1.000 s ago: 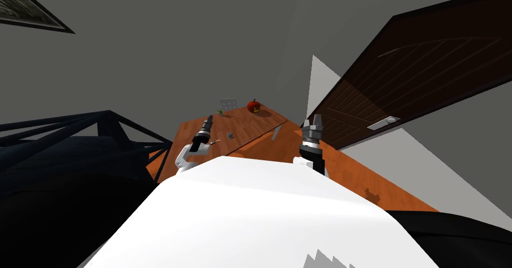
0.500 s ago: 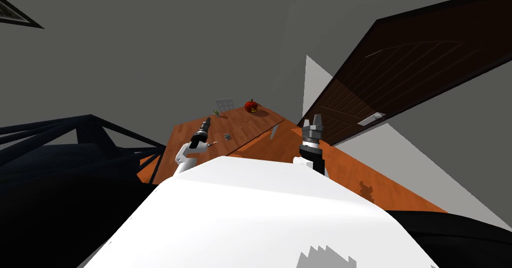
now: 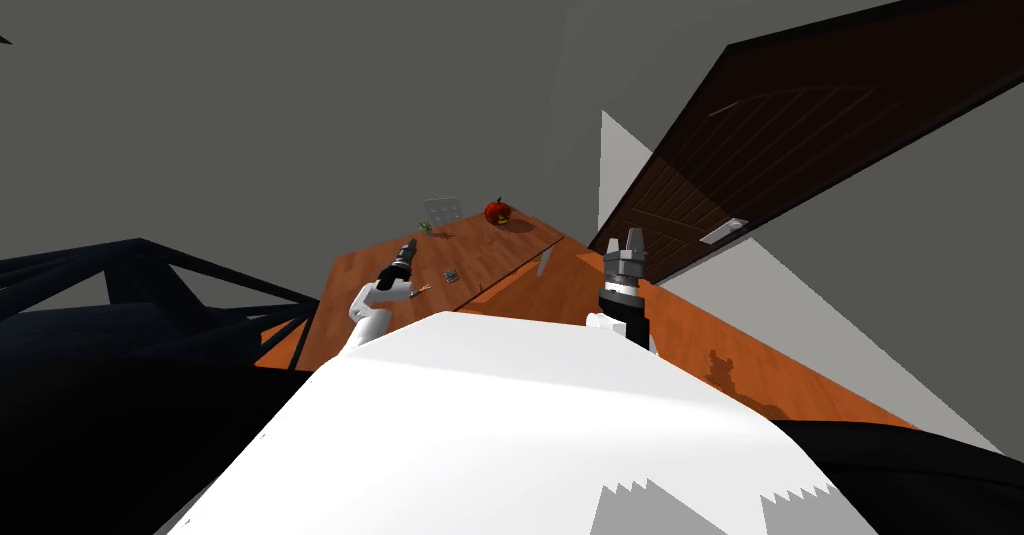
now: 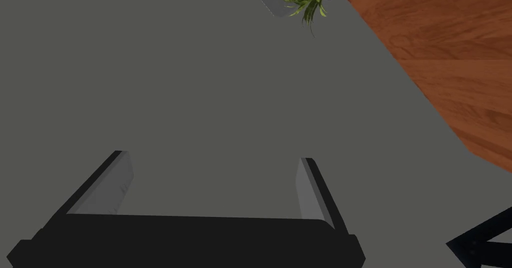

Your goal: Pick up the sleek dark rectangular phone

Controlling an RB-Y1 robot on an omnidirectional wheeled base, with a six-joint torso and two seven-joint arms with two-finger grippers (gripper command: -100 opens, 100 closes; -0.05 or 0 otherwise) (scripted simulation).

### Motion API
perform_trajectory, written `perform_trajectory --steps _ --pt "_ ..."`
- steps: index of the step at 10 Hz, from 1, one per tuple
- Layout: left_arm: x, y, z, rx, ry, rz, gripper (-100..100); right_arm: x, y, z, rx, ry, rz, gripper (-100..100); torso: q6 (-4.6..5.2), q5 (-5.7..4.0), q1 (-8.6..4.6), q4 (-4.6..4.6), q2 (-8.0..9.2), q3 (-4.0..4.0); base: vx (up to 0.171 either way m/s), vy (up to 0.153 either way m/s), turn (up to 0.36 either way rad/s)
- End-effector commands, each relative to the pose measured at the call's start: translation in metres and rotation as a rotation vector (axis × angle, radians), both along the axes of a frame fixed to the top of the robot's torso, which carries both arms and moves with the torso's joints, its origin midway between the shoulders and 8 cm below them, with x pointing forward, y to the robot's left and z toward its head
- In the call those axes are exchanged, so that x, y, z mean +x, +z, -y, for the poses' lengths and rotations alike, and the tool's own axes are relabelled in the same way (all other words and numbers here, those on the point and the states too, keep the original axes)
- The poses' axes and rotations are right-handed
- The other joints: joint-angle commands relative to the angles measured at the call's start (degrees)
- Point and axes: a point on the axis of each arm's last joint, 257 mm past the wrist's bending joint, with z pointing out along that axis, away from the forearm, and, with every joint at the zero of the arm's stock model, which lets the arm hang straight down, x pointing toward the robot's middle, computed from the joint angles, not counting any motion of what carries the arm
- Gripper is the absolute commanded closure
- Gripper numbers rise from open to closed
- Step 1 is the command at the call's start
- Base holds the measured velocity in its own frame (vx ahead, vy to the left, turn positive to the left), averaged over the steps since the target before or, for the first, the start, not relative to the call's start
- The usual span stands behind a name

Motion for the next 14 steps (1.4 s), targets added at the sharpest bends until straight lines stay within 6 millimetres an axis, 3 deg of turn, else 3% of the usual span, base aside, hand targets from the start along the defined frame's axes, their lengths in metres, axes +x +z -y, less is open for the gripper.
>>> perform_trajectory --steps 1,2,3,5,8,9,10,11,12,14 --pt "0.002 -0.009 -0.018 0.011 0.041 -0.055 -100 0.000 0.000 0.000 0.000 0.000 0.000 0 0.00 0.00 0.00 0.00 0.00 0.00 -0.004 0.007 -0.118" --pt "-0.004 -0.026 -0.023 -0.004 0.056 -0.086 -100 0.000 0.000 0.000 0.000 0.000 0.000 0 0.03 -0.01 0.00 0.00 -0.01 0.00 -0.002 0.009 -0.086" --pt "-0.001 -0.030 -0.038 0.004 0.084 -0.123 -100 0.000 0.000 0.000 0.000 0.000 0.000 0 -0.01 0.00 0.01 0.00 0.01 0.00 -0.003 0.011 -0.167" --pt "-0.007 -0.044 -0.041 -0.011 0.098 -0.154 -100 0.000 0.000 0.000 0.000 0.000 0.000 0 -0.02 0.00 0.01 0.00 0.01 0.01 -0.002 0.008 -0.021" --pt "-0.008 -0.065 -0.067 -0.023 0.159 -0.261 -100 0.000 0.000 0.000 0.000 0.000 0.000 0 -0.01 0.00 0.01 0.00 0.01 0.01 -0.005 0.010 -0.132" --pt "-0.015 -0.079 -0.070 -0.038 0.171 -0.291 -100 0.000 0.000 0.000 0.000 0.000 0.000 0 0.04 0.00 0.01 0.01 0.01 0.01 -0.006 0.016 -0.072" --pt "-0.011 -0.080 -0.078 -0.038 0.188 -0.323 -100 0.000 0.000 0.000 0.000 0.000 0.000 0 -0.03 0.01 0.03 0.00 0.02 0.01 -0.008 0.014 -0.114" --pt "-0.021 -0.098 -0.080 -0.060 0.202 -0.363 -100 0.000 0.000 0.000 0.000 0.000 0.000 0 0.02 0.00 0.02 0.01 0.01 0.01 -0.006 0.016 -0.087" --pt "-0.015 -0.096 -0.085 -0.060 0.212 -0.387 -100 0.000 0.000 0.000 0.000 0.000 0.000 0 -0.02 0.01 0.02 0.00 0.02 0.01 -0.009 0.013 -0.164" --pt "-0.026 -0.116 -0.087 -0.085 0.228 -0.433 -100 0.000 0.000 0.000 0.000 0.000 0.000 0 -0.04 0.00 0.03 0.01 0.03 0.02 -0.006 0.013 -0.017"
